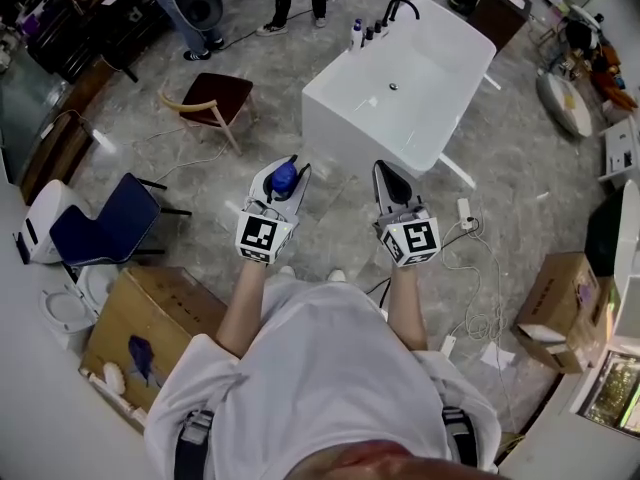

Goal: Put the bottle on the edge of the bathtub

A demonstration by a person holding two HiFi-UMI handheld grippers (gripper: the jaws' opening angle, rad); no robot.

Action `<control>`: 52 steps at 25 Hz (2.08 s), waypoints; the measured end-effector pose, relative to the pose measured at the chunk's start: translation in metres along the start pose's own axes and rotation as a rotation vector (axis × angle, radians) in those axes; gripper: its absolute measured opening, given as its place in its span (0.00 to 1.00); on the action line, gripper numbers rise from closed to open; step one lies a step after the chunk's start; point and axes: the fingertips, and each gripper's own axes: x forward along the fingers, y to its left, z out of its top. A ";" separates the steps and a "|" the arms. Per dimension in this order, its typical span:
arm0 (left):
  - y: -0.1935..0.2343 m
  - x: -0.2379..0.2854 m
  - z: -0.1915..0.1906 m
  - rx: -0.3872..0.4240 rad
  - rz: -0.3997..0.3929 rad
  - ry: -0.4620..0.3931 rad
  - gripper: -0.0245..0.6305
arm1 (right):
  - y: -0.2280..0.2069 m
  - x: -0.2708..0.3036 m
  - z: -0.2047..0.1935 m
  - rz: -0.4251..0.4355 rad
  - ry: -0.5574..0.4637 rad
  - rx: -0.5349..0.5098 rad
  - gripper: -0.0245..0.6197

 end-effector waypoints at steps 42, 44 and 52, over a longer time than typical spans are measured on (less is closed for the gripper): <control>0.164 0.175 -0.051 -0.041 0.107 0.068 0.20 | -0.135 0.205 -0.046 0.101 0.113 0.037 0.04; 0.185 0.194 -0.053 -0.039 0.084 0.053 0.20 | -0.141 0.227 -0.050 0.090 0.125 0.042 0.04; 0.253 0.270 -0.074 -0.057 0.021 0.064 0.20 | -0.164 0.302 -0.062 0.067 0.149 0.072 0.04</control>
